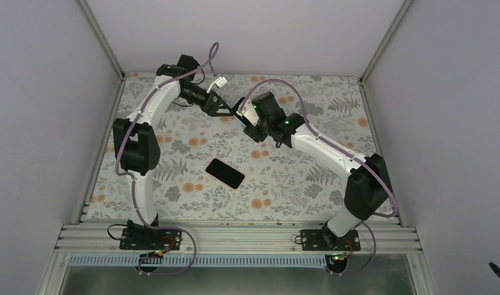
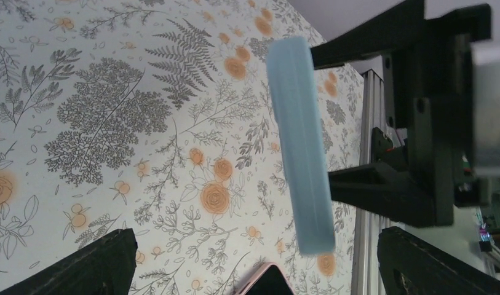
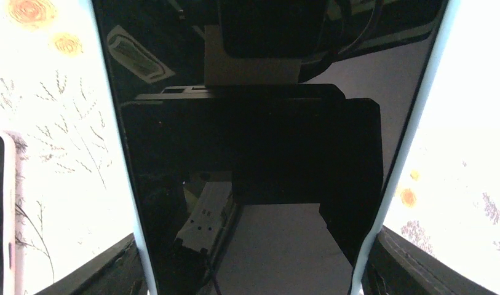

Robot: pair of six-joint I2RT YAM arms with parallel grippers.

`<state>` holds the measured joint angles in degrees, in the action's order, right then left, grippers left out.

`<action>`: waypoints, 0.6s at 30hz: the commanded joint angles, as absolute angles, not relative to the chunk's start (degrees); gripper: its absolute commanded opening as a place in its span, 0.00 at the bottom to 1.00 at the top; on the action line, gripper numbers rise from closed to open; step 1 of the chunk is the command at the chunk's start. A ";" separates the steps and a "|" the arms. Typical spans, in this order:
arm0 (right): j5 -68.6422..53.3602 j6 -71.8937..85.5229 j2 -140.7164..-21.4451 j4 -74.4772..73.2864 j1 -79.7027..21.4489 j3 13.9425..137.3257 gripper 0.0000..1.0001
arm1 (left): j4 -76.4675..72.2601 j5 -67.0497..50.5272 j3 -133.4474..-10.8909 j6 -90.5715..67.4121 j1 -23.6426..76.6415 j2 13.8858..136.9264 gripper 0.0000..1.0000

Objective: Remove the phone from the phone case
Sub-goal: Pick up the phone at the center of the board.

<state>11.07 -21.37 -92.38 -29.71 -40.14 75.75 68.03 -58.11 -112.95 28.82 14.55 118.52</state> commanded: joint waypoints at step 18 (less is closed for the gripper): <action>19.39 -20.67 -96.88 -23.69 -44.74 83.05 0.53 | 77.74 -64.81 -119.22 33.82 15.89 123.38 0.31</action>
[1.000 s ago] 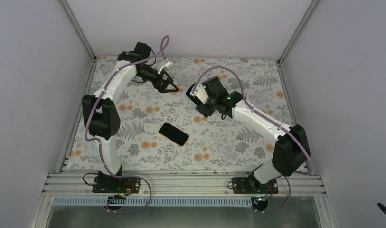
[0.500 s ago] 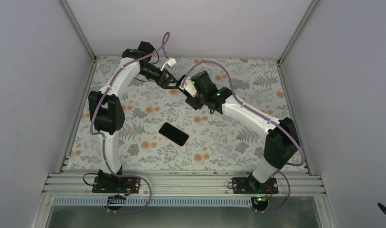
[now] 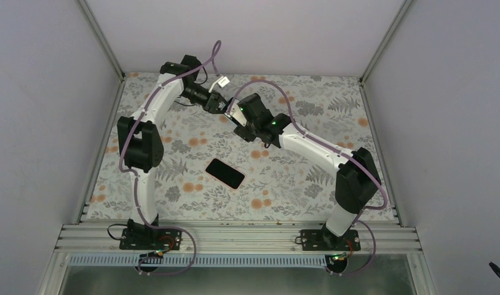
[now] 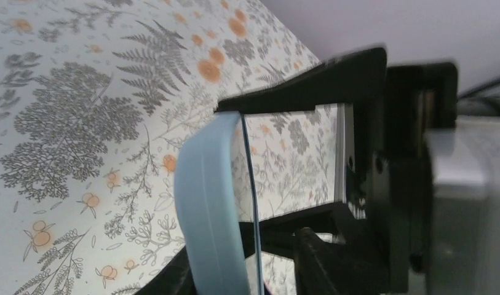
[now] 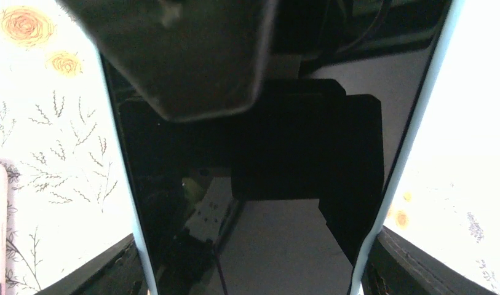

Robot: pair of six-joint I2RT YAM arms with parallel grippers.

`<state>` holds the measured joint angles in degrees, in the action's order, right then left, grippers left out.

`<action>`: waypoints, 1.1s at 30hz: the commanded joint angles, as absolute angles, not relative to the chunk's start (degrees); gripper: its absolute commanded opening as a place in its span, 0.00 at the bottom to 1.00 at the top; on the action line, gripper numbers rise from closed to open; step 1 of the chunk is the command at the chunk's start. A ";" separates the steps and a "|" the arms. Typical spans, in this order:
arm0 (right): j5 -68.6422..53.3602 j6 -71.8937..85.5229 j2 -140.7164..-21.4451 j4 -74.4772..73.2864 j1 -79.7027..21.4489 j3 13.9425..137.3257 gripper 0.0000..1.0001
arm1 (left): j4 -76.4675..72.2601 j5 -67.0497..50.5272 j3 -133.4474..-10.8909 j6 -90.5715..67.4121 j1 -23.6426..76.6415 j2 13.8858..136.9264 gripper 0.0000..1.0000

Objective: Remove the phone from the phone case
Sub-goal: Pick up the phone at the center of the board, then remove the phone case from the phone.

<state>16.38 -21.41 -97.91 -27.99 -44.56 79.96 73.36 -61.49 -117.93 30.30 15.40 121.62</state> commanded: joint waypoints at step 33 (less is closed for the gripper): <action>-57.25 -59.66 -86.53 -64.38 -15.29 81.30 0.93 | 48.13 -40.61 -83.07 46.54 27.86 83.92 0.02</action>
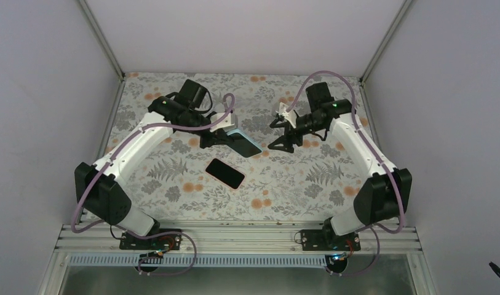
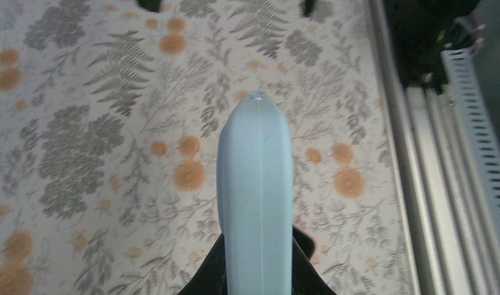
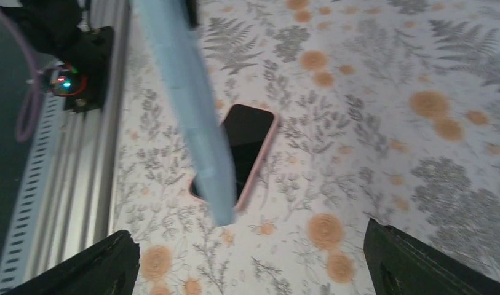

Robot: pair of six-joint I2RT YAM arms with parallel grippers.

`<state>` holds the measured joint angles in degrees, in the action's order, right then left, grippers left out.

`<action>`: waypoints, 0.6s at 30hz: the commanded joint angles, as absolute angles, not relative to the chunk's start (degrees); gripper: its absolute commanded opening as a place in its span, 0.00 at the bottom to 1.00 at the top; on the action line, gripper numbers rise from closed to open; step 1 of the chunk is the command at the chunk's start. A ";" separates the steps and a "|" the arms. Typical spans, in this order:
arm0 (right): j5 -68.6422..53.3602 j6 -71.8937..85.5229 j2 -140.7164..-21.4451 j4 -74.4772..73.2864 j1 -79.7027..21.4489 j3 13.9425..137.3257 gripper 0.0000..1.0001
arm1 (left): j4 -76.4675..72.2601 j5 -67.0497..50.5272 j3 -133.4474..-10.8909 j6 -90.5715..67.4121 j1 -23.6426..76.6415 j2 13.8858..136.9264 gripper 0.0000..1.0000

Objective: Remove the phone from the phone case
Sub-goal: Remove the phone case from the phone.

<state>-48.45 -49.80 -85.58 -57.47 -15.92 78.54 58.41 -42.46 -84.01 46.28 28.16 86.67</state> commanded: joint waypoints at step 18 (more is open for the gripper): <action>-57.34 -60.41 -87.70 -54.99 -16.04 73.14 0.91 | 51.90 -46.71 -84.55 49.14 28.73 83.96 0.02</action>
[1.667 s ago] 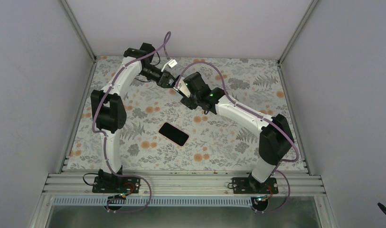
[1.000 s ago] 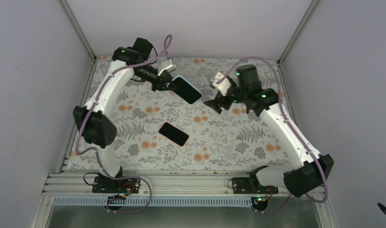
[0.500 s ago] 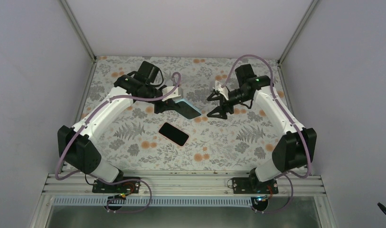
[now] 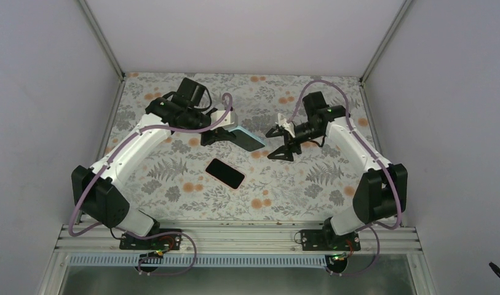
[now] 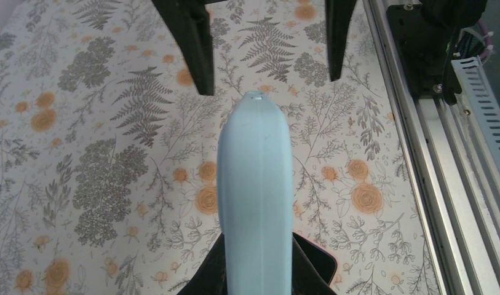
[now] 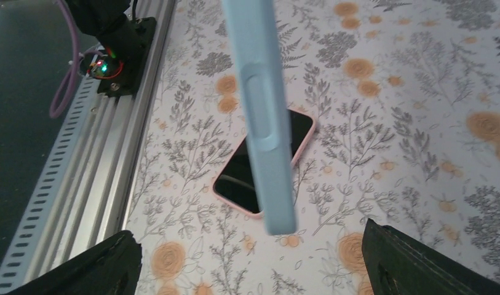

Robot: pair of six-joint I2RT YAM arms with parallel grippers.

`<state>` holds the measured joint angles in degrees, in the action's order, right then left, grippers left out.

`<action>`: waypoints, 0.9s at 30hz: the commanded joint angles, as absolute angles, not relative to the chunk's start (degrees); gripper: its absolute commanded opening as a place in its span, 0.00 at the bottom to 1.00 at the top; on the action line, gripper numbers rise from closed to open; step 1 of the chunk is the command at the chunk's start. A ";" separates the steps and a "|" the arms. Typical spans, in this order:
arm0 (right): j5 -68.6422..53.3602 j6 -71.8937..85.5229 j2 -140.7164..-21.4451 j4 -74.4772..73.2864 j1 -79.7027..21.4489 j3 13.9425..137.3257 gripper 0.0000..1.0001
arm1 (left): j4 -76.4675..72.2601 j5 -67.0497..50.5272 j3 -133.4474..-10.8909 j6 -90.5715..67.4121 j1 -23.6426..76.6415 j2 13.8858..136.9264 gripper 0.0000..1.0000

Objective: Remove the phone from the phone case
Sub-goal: Remove the phone case from the phone.

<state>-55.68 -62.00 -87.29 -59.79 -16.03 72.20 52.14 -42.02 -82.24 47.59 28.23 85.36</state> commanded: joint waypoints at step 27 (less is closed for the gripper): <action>-44.66 -70.47 -115.21 -73.68 -9.96 105.62 0.87 | 77.71 -46.71 -90.01 59.09 39.08 86.59 0.02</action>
<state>-48.47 -70.48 -111.90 -75.53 -14.26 99.61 65.14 -39.35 -88.77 56.38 34.96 86.74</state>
